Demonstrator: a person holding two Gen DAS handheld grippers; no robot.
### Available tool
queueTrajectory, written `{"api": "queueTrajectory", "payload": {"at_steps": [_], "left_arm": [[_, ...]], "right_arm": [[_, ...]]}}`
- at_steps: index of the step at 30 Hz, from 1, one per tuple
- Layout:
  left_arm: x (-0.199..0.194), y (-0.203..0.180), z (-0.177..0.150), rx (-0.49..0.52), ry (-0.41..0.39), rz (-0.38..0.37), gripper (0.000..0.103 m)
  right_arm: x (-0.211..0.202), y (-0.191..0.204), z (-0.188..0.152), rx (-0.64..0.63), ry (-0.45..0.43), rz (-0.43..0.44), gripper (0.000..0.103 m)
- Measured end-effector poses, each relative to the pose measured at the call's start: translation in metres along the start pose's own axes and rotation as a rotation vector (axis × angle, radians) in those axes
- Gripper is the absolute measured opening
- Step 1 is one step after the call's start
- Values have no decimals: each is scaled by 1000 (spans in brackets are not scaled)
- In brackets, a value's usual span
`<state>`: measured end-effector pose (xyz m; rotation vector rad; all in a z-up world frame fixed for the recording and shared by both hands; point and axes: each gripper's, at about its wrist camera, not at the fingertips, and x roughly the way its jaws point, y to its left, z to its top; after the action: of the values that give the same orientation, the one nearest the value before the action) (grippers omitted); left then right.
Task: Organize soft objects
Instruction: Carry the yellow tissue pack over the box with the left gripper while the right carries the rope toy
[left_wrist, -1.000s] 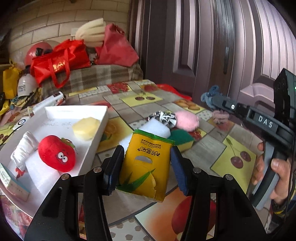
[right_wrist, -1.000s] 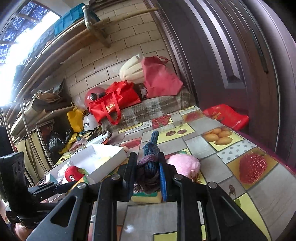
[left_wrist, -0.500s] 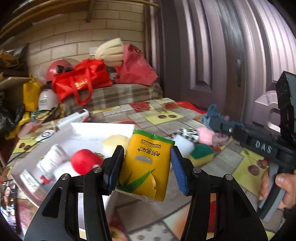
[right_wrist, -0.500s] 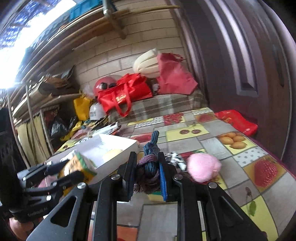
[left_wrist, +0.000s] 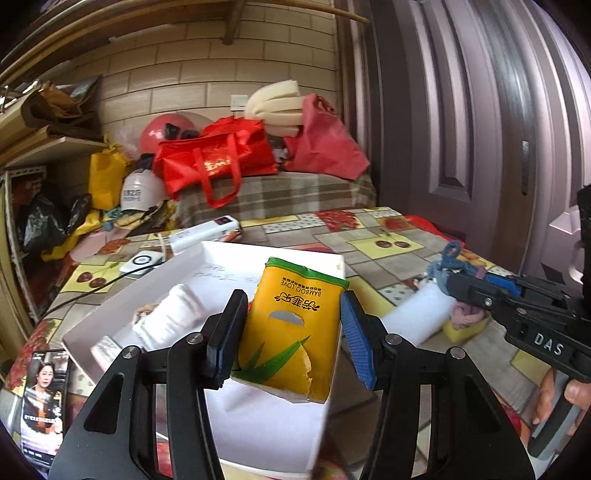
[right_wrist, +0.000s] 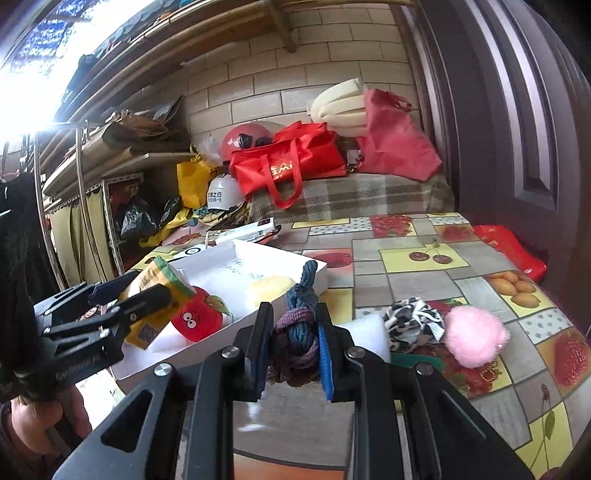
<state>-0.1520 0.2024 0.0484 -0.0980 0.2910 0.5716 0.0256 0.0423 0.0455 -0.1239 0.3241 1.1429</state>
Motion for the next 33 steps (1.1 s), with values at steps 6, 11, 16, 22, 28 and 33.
{"api": "queueTrajectory", "payload": {"at_steps": [6, 11, 16, 22, 28, 33], "left_arm": [[4, 21, 0, -39, -2, 46, 52], [3, 28, 0, -41, -8, 69, 52], [5, 32, 0, -42, -15, 97, 52], [8, 44, 1, -61, -14, 126, 52], [12, 55, 2, -85, -10, 142, 52], [14, 61, 2, -83, -13, 148, 52]], "right_arm": [[6, 14, 1, -40, -5, -2, 22], [12, 20, 3, -47, 0, 5, 22], [20, 27, 5, -62, 6, 14, 22], [34, 42, 7, -94, 22, 27, 22], [46, 55, 9, -123, 33, 41, 22], [53, 53, 11, -105, 42, 43, 22]]}}
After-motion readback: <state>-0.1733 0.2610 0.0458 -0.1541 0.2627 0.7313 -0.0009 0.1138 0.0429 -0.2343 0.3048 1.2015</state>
